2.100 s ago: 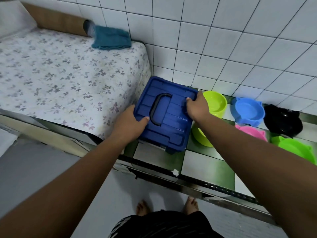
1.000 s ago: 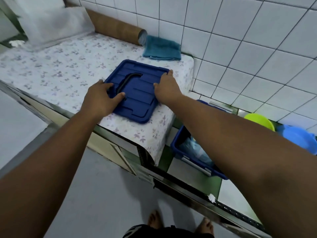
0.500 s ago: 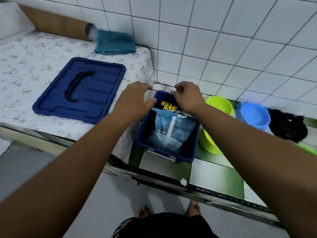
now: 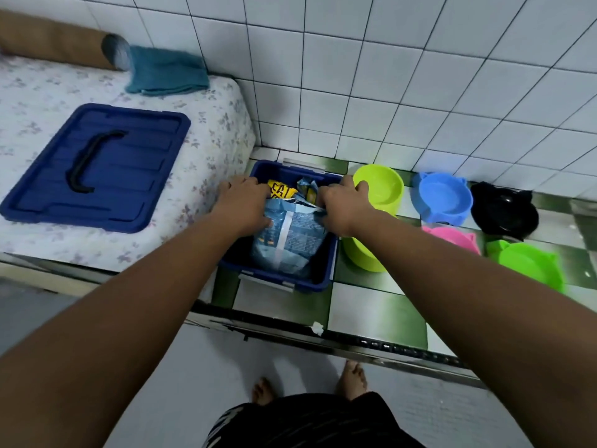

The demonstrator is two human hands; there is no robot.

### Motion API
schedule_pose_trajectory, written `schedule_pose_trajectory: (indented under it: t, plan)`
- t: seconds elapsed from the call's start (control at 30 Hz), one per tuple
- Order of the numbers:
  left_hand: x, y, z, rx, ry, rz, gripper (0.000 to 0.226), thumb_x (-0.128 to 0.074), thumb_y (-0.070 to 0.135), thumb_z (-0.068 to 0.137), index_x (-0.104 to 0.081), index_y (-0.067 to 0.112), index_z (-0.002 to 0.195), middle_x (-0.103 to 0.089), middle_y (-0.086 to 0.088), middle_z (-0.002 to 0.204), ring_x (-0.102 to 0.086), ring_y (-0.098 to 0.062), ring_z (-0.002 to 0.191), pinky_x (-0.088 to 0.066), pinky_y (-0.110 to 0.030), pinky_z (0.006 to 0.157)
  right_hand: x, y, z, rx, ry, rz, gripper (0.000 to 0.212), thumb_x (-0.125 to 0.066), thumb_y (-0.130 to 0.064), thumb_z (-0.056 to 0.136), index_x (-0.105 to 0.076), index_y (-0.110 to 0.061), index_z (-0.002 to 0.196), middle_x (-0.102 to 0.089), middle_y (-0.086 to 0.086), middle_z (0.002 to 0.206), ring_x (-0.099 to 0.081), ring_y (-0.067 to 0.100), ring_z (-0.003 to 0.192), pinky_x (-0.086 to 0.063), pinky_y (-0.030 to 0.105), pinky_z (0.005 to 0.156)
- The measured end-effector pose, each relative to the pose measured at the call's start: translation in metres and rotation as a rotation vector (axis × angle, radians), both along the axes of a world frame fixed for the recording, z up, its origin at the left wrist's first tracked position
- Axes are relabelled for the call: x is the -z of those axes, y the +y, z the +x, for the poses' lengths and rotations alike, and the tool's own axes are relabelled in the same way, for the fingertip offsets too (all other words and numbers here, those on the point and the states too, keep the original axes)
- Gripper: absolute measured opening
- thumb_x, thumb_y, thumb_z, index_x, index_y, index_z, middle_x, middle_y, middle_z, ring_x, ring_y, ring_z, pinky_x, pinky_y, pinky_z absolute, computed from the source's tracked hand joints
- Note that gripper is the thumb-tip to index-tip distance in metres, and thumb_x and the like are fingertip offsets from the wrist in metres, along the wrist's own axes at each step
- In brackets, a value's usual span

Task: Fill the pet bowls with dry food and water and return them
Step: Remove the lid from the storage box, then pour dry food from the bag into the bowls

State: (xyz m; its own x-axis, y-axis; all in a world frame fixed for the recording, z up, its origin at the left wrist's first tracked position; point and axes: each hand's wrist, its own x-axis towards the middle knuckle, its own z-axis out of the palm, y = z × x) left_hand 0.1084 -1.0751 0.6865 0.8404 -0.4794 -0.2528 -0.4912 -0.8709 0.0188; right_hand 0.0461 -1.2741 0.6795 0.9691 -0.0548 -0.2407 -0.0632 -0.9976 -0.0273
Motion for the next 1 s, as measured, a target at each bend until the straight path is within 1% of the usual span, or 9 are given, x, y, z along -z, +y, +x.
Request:
schedule_pose_trajectory:
  t: [0.1, 0.2, 0.3, 0.4, 0.57, 0.7, 0.83, 0.93, 1.0]
  plan:
    - [-0.007, 0.005, 0.003, -0.054, 0.010, -0.064, 0.046, -0.076, 0.043, 0.085, -0.063, 0.029, 0.127, -0.054, -0.007, 0.132, -0.044, -0.030, 0.128, -0.033, -0.046, 0.105, 0.000, -0.002, -0.004, 0.008, -0.027, 0.097, 0.021, -0.060, -0.027, 0.088, -0.055, -0.023, 0.108, -0.065, 0.002, 0.108, -0.048, 0.028, 0.118, -0.026, 0.044, 0.094]
    - [-0.011, 0.014, 0.006, -0.115, 0.047, -0.223, 0.024, -0.078, 0.037, 0.086, -0.072, 0.027, 0.107, -0.064, -0.003, 0.114, -0.056, -0.025, 0.112, -0.044, -0.041, 0.095, 0.001, -0.006, -0.010, 0.063, -0.105, 0.300, 0.018, -0.058, -0.019, 0.088, -0.053, -0.028, 0.104, -0.068, -0.004, 0.102, -0.057, 0.025, 0.104, -0.021, 0.038, 0.085]
    - [-0.014, 0.023, 0.001, -0.180, 0.177, -0.423, 0.007, -0.077, 0.025, 0.089, -0.071, 0.025, 0.092, -0.069, 0.001, 0.098, -0.063, -0.018, 0.092, -0.048, -0.034, 0.079, 0.008, -0.011, -0.016, 0.115, -0.176, 0.547, 0.018, -0.061, -0.017, 0.089, -0.055, -0.028, 0.101, -0.067, -0.003, 0.091, -0.061, 0.024, 0.091, -0.039, 0.036, 0.090]
    - [-0.016, 0.031, -0.003, -0.186, 0.210, -0.543, 0.013, -0.076, 0.014, 0.089, -0.072, 0.026, 0.086, -0.068, 0.008, 0.087, -0.064, -0.014, 0.087, -0.045, -0.031, 0.077, 0.009, -0.014, -0.023, 0.196, -0.269, 0.867, 0.023, -0.066, -0.010, 0.087, -0.057, -0.029, 0.098, -0.066, 0.010, 0.082, -0.060, 0.024, 0.071, -0.055, 0.043, 0.073]
    - [-0.022, 0.039, -0.010, -0.192, 0.229, -0.746, 0.011, -0.077, 0.012, 0.088, -0.076, 0.023, 0.089, -0.073, 0.006, 0.085, -0.067, -0.010, 0.083, -0.049, -0.025, 0.074, 0.002, -0.012, -0.032, 0.288, -0.429, 1.077, 0.021, -0.067, -0.002, 0.090, -0.060, -0.015, 0.106, -0.054, 0.001, 0.075, -0.053, 0.006, 0.058, -0.048, 0.023, 0.061]
    - [-0.032, 0.033, -0.019, -0.148, 0.231, -0.884, 0.007, -0.074, 0.010, 0.091, -0.077, 0.016, 0.090, -0.072, 0.006, 0.083, -0.063, -0.001, 0.075, -0.050, -0.024, 0.073, -0.002, -0.008, -0.038, 0.396, -0.553, 1.188, 0.017, -0.063, -0.005, 0.094, -0.058, -0.011, 0.109, -0.055, -0.003, 0.073, -0.053, 0.011, 0.064, -0.050, 0.030, 0.064]
    - [-0.057, 0.020, -0.023, -0.113, 0.230, -1.046, 0.011, -0.072, 0.015, 0.093, -0.074, 0.018, 0.083, -0.072, 0.001, 0.079, -0.063, -0.008, 0.075, -0.053, -0.032, 0.075, -0.016, -0.006, -0.041, 0.529, -0.701, 1.394, 0.018, -0.065, -0.007, 0.093, -0.057, -0.013, 0.108, -0.060, 0.003, 0.074, -0.057, 0.018, 0.072, -0.050, 0.033, 0.070]
    - [-0.085, 0.001, -0.027, -0.059, 0.215, -1.116, 0.013, -0.071, 0.008, 0.093, -0.073, 0.016, 0.083, -0.069, 0.006, 0.076, -0.060, 0.000, 0.069, -0.051, -0.023, 0.070, -0.028, -0.013, -0.047, 0.636, -0.740, 1.677, 0.028, -0.071, -0.007, 0.089, -0.057, -0.009, 0.112, -0.067, 0.010, 0.090, -0.063, 0.021, 0.084, -0.053, 0.036, 0.080]
    - [-0.103, -0.012, -0.030, -0.004, 0.199, -1.140, 0.025, -0.069, -0.002, 0.090, -0.070, 0.022, 0.080, -0.068, 0.015, 0.071, -0.058, 0.008, 0.065, -0.049, -0.016, 0.066, -0.030, -0.019, -0.055, 0.586, -0.698, 1.807, 0.040, -0.074, -0.004, 0.084, -0.058, -0.001, 0.120, -0.070, 0.013, 0.105, -0.066, 0.022, 0.095, -0.055, 0.037, 0.089]
